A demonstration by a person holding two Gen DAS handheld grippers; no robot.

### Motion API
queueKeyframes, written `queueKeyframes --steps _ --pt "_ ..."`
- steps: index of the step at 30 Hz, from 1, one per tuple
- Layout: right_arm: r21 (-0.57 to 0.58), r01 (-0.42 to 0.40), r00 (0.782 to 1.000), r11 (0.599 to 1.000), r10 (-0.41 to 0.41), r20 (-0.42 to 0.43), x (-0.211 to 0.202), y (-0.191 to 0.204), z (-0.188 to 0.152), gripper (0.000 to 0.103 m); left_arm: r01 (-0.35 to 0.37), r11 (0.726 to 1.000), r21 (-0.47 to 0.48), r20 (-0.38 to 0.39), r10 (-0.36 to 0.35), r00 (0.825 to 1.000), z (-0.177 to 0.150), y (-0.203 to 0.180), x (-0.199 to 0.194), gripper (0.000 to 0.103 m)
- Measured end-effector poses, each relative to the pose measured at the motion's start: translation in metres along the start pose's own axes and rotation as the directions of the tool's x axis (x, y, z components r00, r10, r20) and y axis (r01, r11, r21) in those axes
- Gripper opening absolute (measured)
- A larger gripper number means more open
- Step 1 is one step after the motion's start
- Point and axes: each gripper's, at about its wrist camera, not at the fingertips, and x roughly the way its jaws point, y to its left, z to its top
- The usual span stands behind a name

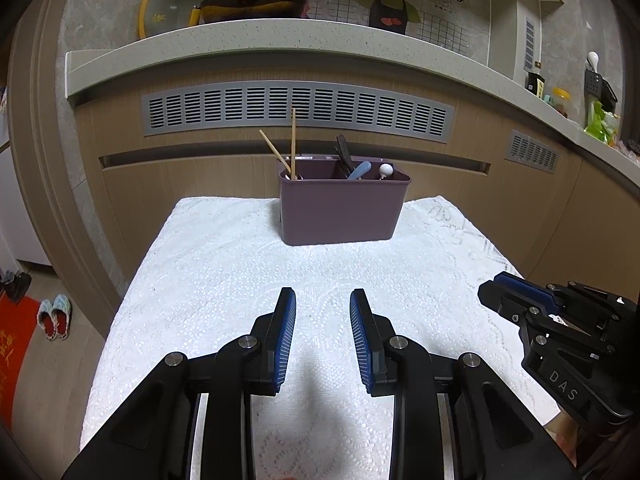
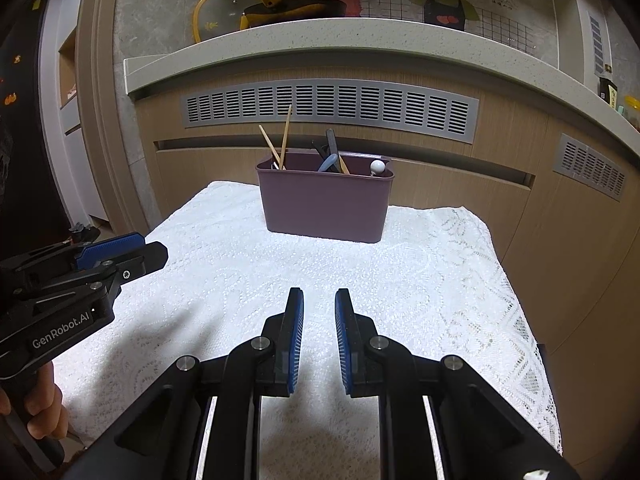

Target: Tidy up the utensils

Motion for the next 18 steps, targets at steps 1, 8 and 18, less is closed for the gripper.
queueKeyframes --steps 1,8,18 --pt "-0.001 0.000 1.000 1.000 0.000 0.000 0.0000 -0.0001 -0.0001 0.016 0.000 1.000 0.001 0.000 0.000 1.000 0.0000 -0.0004 0.0000 0.029" --pt "0.000 0.005 1.000 1.000 -0.005 0.004 -0.0003 0.0001 -0.0002 0.016 0.000 1.000 -0.001 -0.001 0.000 1.000 -0.0001 -0.0007 -0.0004 0.029" --pt "0.012 0.010 1.000 1.000 -0.010 0.001 0.0007 -0.0020 -0.0004 0.016 -0.008 1.000 0.007 -0.006 0.008 1.000 -0.0009 -0.0028 -0.0006 0.029"
